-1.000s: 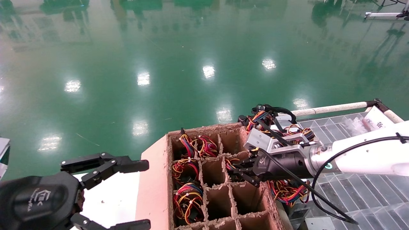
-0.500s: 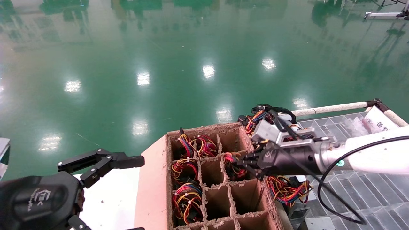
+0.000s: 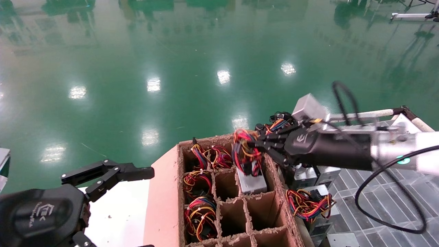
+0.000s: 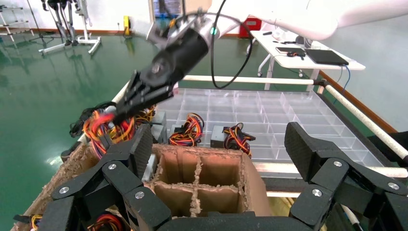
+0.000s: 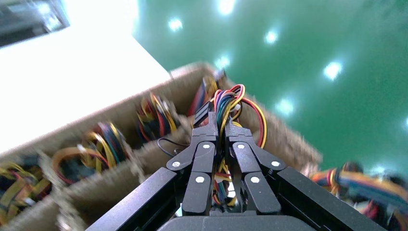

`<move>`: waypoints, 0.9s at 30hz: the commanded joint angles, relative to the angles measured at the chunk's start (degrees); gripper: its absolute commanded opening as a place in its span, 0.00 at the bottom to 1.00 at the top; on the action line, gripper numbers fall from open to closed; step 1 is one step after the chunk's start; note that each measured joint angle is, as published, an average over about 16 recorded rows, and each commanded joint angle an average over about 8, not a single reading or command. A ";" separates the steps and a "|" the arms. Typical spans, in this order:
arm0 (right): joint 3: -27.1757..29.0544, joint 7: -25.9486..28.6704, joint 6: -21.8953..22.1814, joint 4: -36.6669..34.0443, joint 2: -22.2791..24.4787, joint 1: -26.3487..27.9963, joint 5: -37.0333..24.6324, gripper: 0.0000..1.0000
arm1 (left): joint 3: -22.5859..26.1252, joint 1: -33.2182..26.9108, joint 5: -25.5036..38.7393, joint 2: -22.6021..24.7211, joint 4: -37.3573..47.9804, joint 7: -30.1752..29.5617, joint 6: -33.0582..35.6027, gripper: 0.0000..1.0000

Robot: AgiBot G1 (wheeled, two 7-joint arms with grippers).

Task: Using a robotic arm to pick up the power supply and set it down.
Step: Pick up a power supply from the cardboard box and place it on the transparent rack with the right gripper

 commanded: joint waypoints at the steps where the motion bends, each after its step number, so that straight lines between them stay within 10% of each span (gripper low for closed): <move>1: 1.04 -0.25 -0.63 1.03 0.84 -0.18 1.78 0.00 | 0.00 0.00 0.00 0.00 0.00 0.00 0.00 1.00; 27: 12.68 3.15 -2.95 15.96 20.30 -0.06 13.08 0.00 | 0.01 0.00 0.00 0.00 0.00 0.00 0.00 1.00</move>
